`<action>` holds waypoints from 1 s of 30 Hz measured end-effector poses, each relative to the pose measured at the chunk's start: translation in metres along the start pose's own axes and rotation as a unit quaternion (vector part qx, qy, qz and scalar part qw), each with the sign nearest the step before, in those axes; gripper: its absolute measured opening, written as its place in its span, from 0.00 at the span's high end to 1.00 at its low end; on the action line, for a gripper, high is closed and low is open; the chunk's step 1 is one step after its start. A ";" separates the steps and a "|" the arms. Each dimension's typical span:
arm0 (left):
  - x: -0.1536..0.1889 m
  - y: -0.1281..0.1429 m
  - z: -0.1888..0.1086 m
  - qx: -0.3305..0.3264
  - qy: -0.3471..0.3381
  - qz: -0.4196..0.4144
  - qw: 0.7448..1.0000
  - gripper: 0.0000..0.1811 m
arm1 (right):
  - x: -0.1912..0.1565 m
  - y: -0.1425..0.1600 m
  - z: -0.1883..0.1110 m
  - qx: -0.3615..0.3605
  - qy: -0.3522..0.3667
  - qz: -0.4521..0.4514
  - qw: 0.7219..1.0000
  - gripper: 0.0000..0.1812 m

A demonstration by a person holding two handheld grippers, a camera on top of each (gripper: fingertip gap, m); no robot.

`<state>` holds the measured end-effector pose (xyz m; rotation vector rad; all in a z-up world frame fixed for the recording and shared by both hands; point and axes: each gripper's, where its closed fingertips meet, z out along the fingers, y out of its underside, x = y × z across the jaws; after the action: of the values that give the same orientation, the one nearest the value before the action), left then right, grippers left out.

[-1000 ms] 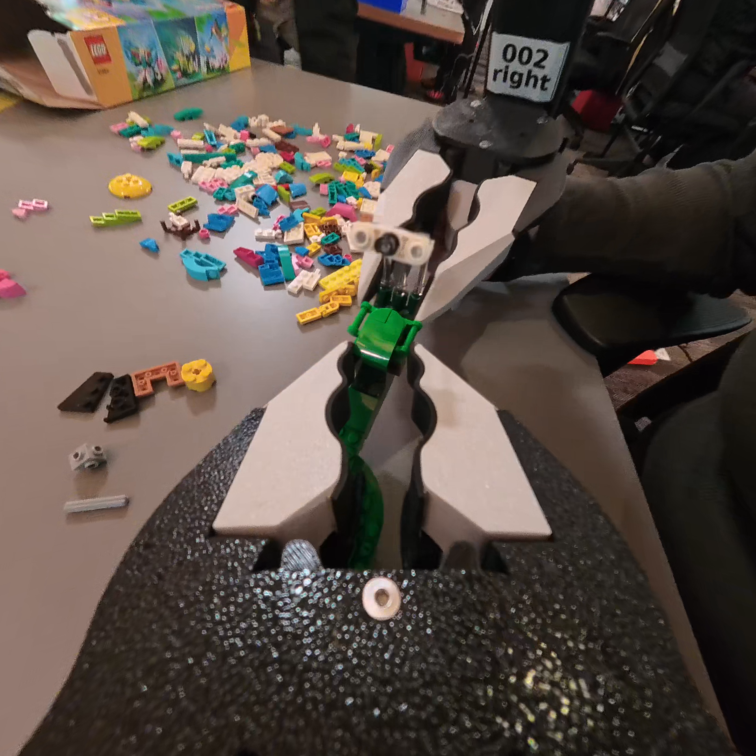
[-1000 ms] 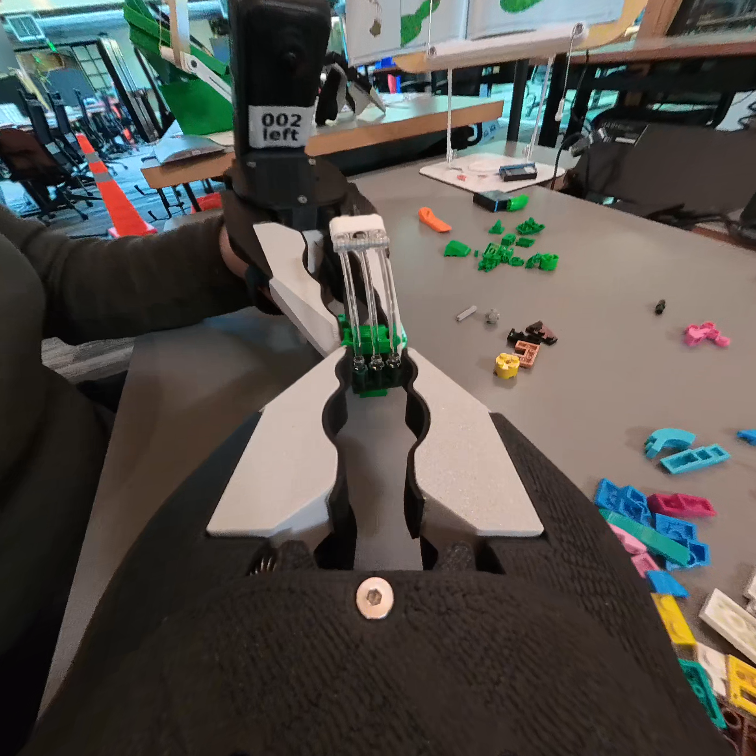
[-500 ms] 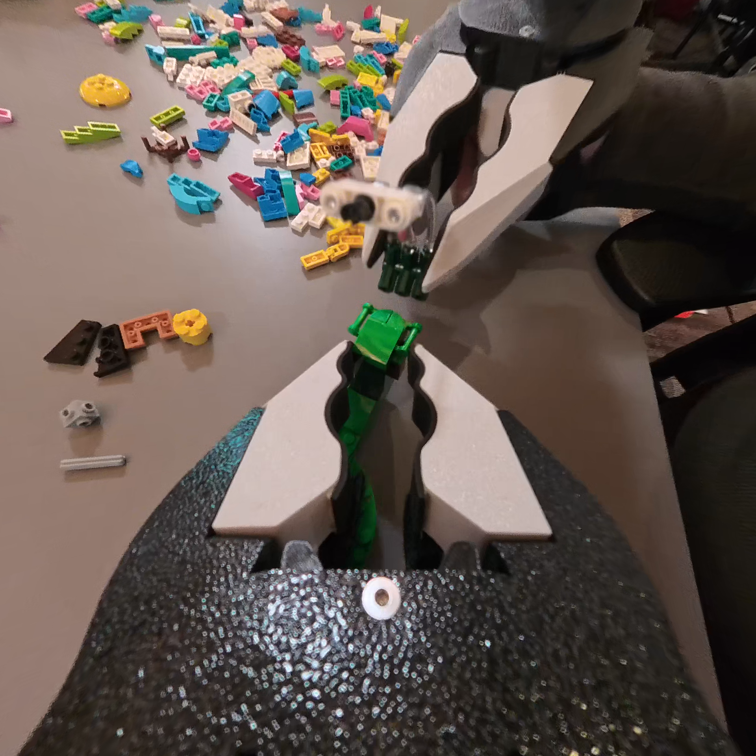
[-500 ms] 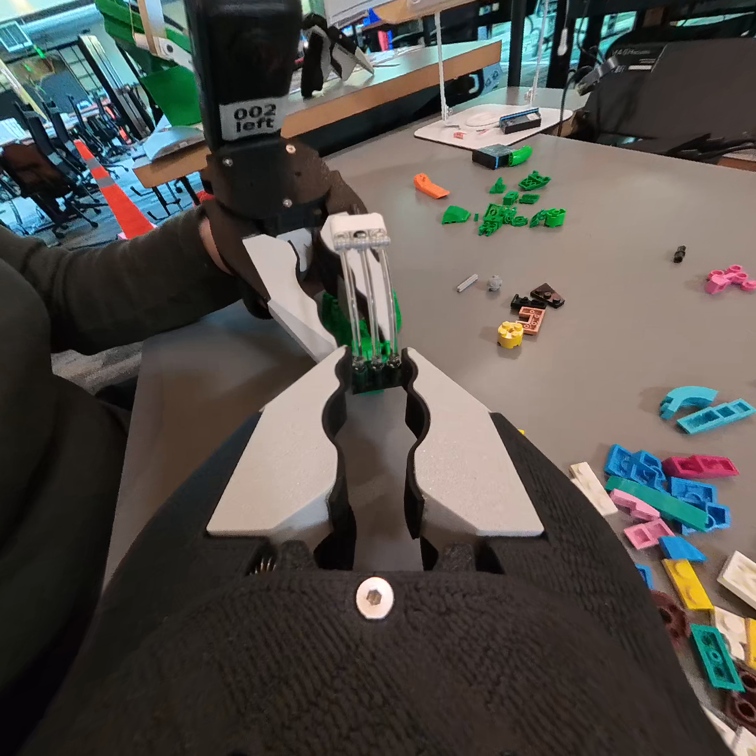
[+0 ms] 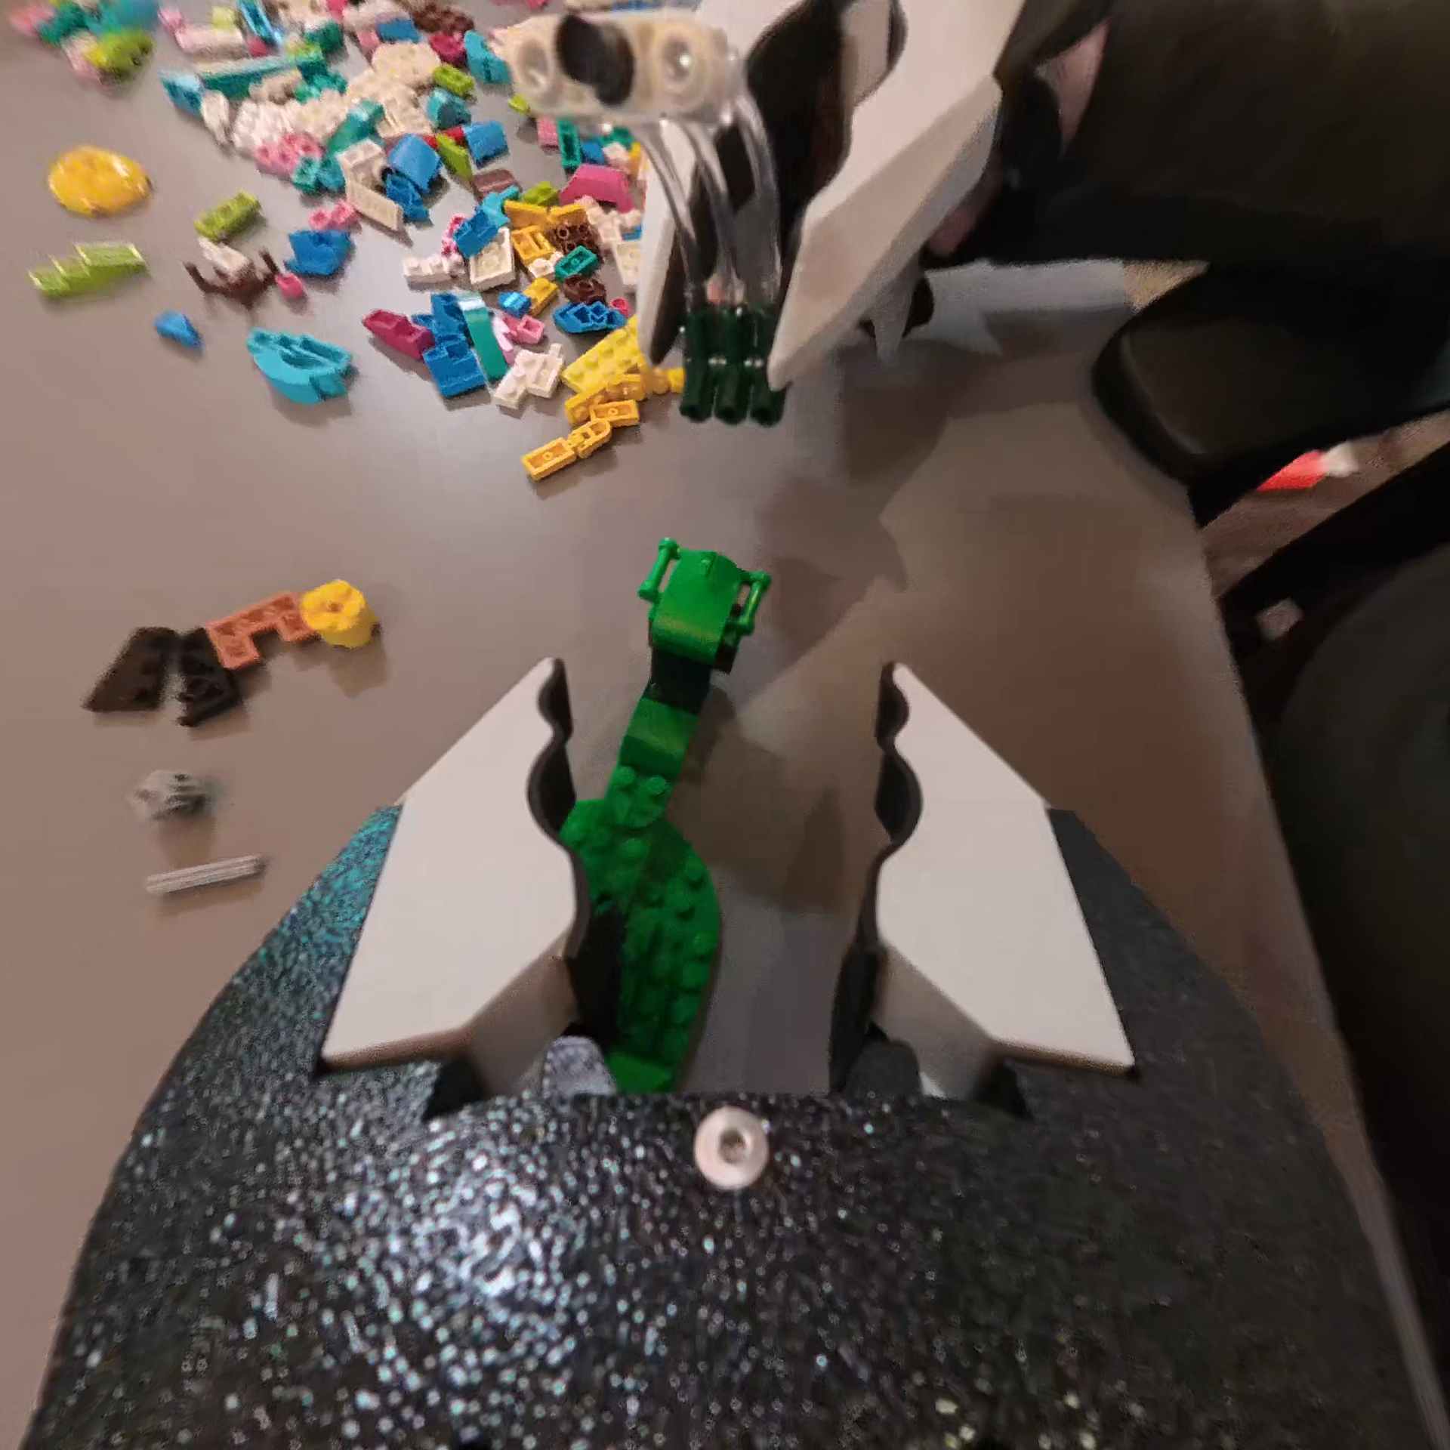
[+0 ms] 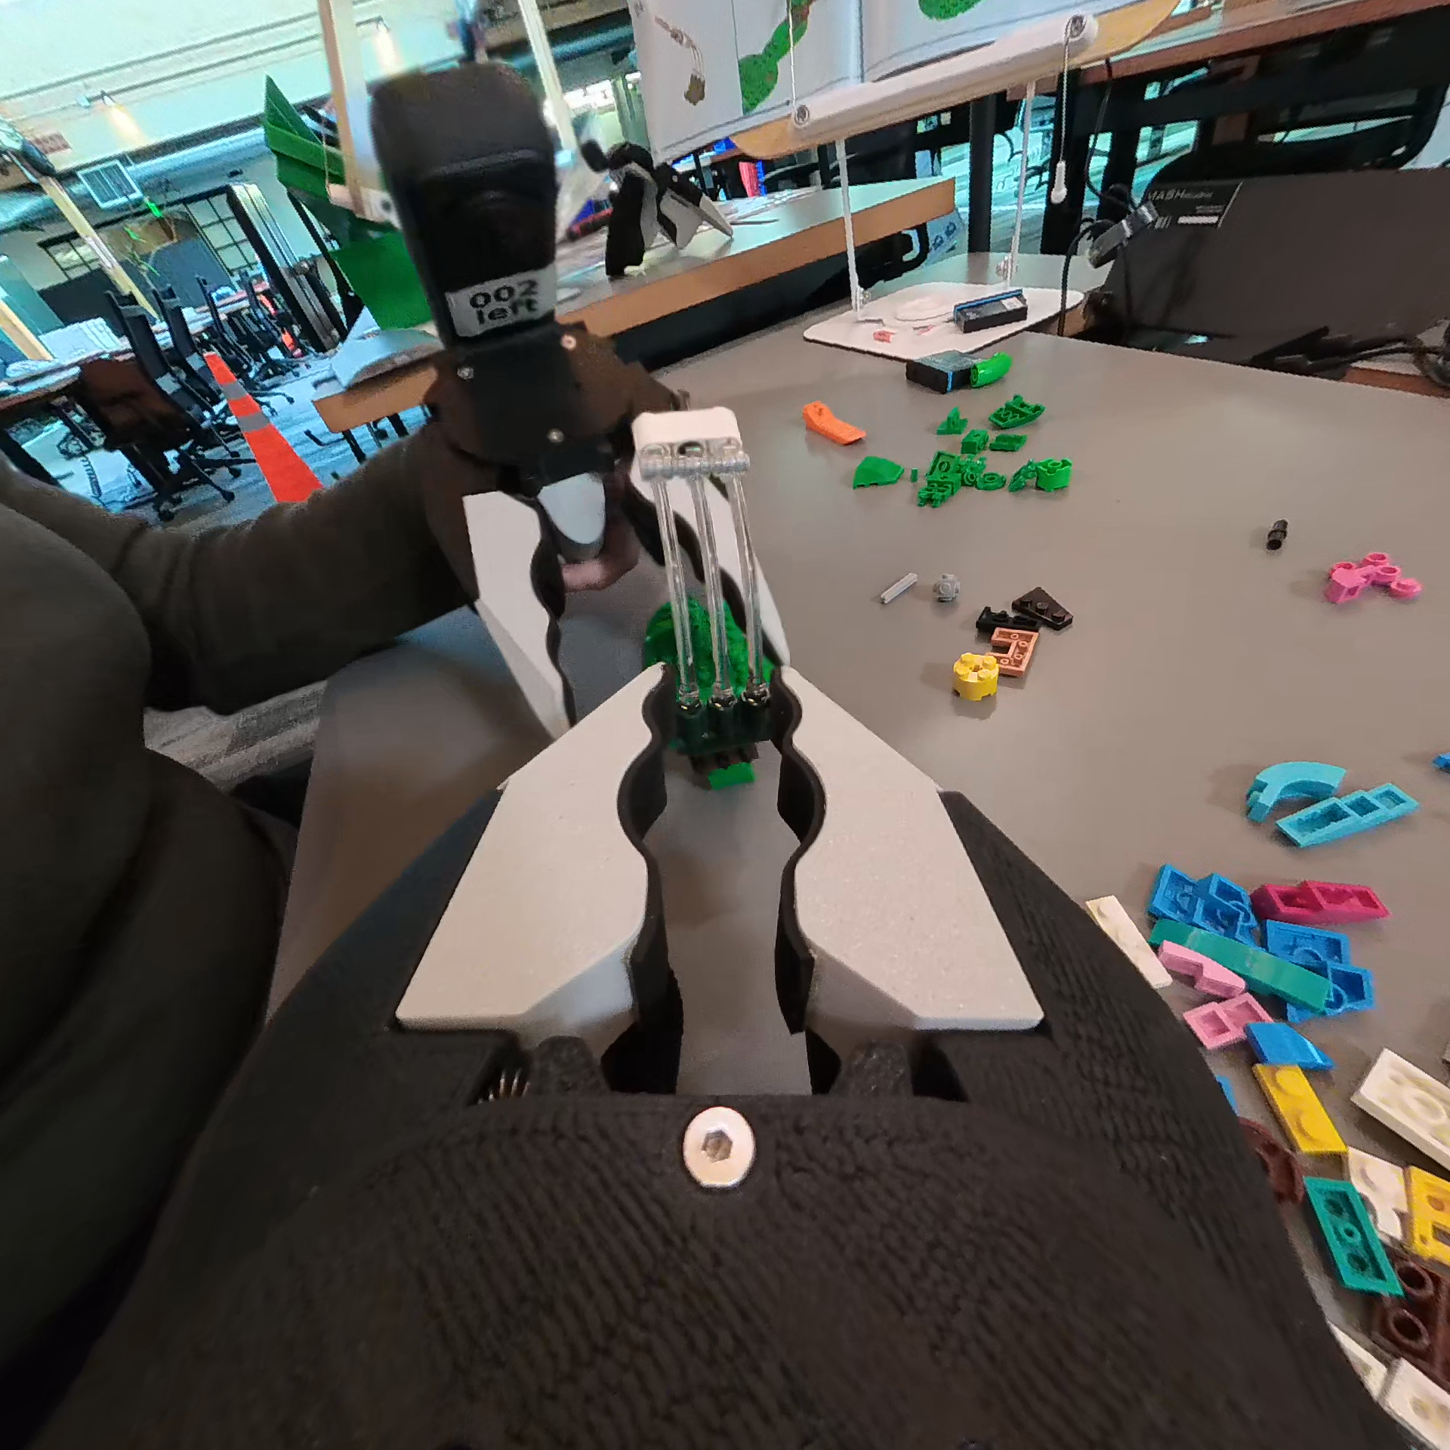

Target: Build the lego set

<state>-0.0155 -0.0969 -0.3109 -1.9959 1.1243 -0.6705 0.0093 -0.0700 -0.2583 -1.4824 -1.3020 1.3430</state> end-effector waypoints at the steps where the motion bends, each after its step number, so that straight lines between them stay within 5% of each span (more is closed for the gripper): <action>1: -0.003 0.001 -0.005 -0.004 -0.012 0.021 1.000 0.58 | 0.000 -0.001 -0.001 0.002 -0.001 0.000 1.000 0.88; 6: -0.009 -0.003 -0.016 -0.006 -0.027 0.073 0.997 0.67 | 0.001 -0.002 -0.003 0.008 0.002 -0.002 1.000 0.88; 11: 0.018 -0.070 -0.025 0.160 0.006 0.020 0.987 0.68 | -0.025 -0.036 -0.011 0.115 -0.074 0.022 0.990 0.88; 15: 0.028 -0.099 -0.023 0.226 -0.001 0.010 0.974 0.72 | -0.040 -0.046 -0.015 0.142 -0.101 -0.008 0.985 0.88; 21: 0.037 -0.107 -0.022 0.263 0.023 0.015 0.964 0.88 | -0.046 -0.052 -0.019 0.155 -0.101 -0.034 0.982 0.88; 30: 0.032 -0.106 -0.028 0.298 0.058 -0.028 0.952 0.88 | -0.041 -0.046 -0.021 0.128 -0.095 -0.030 0.987 0.80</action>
<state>0.0309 -0.0978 -0.2067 -1.4853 0.8018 -1.0289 0.0228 -0.0976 -0.2013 -1.1549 -1.2269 1.5778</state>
